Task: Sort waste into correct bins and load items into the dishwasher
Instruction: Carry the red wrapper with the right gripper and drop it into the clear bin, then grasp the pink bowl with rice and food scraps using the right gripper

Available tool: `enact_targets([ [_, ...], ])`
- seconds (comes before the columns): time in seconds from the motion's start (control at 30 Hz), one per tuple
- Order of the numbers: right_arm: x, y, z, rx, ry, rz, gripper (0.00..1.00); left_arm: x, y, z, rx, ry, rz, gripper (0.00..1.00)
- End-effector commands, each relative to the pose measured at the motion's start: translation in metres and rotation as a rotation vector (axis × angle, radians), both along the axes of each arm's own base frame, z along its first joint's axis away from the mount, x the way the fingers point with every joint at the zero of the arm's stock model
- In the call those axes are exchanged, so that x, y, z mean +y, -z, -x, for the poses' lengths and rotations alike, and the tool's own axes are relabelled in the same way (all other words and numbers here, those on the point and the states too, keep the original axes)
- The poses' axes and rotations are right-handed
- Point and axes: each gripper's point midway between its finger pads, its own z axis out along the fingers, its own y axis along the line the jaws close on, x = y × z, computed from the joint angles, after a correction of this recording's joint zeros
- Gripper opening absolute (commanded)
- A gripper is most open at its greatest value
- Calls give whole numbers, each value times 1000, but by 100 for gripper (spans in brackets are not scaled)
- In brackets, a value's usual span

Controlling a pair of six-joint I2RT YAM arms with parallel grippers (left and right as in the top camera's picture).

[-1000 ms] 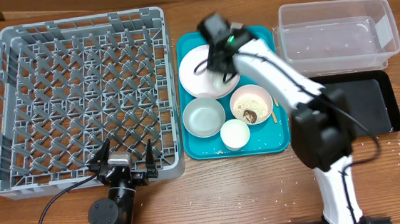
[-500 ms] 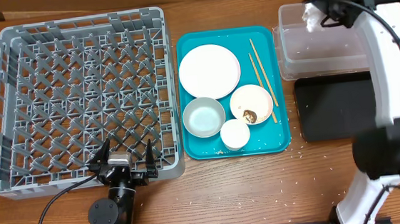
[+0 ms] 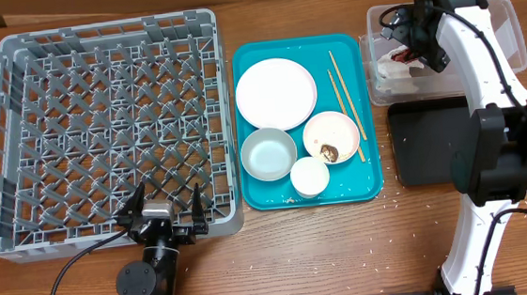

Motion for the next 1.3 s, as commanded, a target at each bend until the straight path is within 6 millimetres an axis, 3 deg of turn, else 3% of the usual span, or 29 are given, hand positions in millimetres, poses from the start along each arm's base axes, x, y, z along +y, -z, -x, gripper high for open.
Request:
enact_targets([
  [0.0, 8, -72, -7, -140, -77, -8, 98, 2, 2, 0, -2, -8, -19, 100],
  [0.1, 26, -117, 2, -200, -201, -64, 98, 2, 2, 0, -2, -8, -19, 100],
  [0.23, 78, -172, 38, -255, -429, -214, 90, 2, 2, 0, -2, -8, -19, 100],
  [0.37, 108, -178, 82, -165, -494, -249, 87, 2, 2, 0, -1, -8, -20, 100],
  [0.5, 136, -158, 117, -6, -552, -262, 87, 2, 2, 0, 2, -8, -19, 100],
  [0.77, 171, -107, 170, 258, -650, -204, 80, 2, 3, 0, 3, -8, -20, 100],
  [0.9, 176, -82, 174, 301, -662, -156, 80, 2, 3, 0, 3, -8, -20, 100],
  [1.0, 174, -57, 166, 300, -606, -116, 80, 2, 3, 0, 3, -8, -20, 100],
  [1.17, 190, -18, 143, 211, -656, -117, 71, 2, 3, 0, 3, -8, -20, 100],
  [1.27, 199, 5, 139, 183, -704, -87, 65, 2, 3, 0, 3, -8, -20, 100],
])
